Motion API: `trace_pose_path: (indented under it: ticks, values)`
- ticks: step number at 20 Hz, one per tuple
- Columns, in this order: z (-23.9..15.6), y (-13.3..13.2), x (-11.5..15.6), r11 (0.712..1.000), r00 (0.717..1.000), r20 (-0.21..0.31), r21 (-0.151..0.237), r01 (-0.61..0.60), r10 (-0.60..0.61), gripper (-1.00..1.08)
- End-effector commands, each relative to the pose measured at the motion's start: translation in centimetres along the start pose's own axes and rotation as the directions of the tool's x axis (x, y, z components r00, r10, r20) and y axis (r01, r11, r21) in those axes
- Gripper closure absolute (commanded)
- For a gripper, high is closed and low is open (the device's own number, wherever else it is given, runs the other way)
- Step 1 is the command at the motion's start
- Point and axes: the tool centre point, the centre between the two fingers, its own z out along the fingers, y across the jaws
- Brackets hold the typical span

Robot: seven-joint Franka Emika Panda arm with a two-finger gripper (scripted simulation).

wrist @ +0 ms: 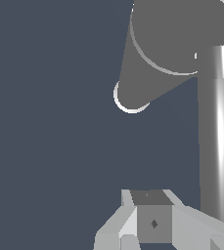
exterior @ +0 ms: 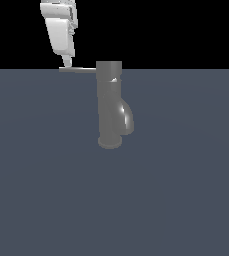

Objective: Turn on the faucet by rotating a designated handle.

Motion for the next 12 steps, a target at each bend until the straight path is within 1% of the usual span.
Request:
trace_pose_path:
  ticks: [1, 12]
  values:
    - [0.0, 0.6, 0.0, 1.0, 1.0, 0.0, 0.0, 0.0, 0.0, 1.08]
    - [0.0, 3.7, 0.3, 1.0, 1.0, 0.0, 0.0, 0.0, 0.0, 1.08]
